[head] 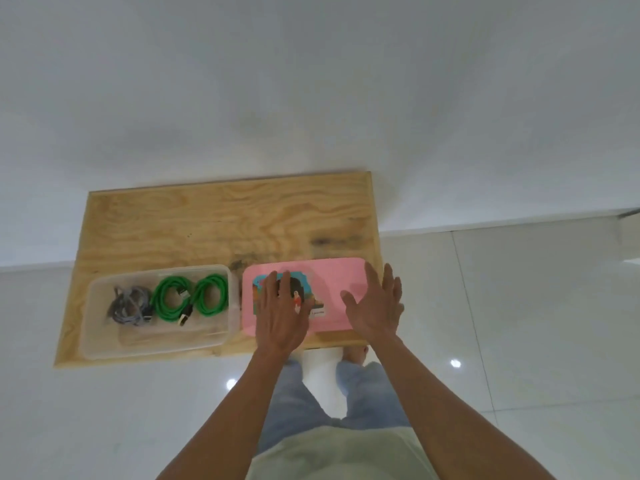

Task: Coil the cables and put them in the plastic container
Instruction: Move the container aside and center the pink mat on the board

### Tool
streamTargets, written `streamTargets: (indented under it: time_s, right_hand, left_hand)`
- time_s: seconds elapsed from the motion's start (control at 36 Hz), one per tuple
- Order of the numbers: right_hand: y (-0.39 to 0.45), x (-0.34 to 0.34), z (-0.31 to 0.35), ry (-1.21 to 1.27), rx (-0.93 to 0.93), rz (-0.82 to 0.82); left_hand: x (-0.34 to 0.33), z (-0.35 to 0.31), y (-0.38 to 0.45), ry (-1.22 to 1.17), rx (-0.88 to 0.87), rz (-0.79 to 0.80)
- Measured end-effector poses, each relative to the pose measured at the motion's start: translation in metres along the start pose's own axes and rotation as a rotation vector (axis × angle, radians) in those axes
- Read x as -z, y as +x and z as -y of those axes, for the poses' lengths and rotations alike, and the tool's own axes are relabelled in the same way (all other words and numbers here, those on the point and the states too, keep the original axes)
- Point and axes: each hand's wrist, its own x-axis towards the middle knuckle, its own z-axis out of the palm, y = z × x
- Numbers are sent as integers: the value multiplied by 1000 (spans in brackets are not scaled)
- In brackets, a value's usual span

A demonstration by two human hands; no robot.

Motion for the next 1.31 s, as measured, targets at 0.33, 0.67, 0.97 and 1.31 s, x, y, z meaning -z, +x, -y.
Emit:
streamTargets:
  time_s: [0.33, 0.67, 0.97, 1.31]
  right_hand:
    - [27, -19, -14, -1, 59, 106]
    - [31, -19, -18, 42, 110, 7]
    - [23, 18, 8, 92, -14, -133]
    - [-35, 4, 106, 248, 116, -233]
  left_hand:
    - [-25, 11, 17, 119, 244, 15]
    - [-26, -12, 32, -50, 434, -54]
    - [5, -46, 29, -127, 352, -117]
    - [132, 22, 28, -190, 230, -278]
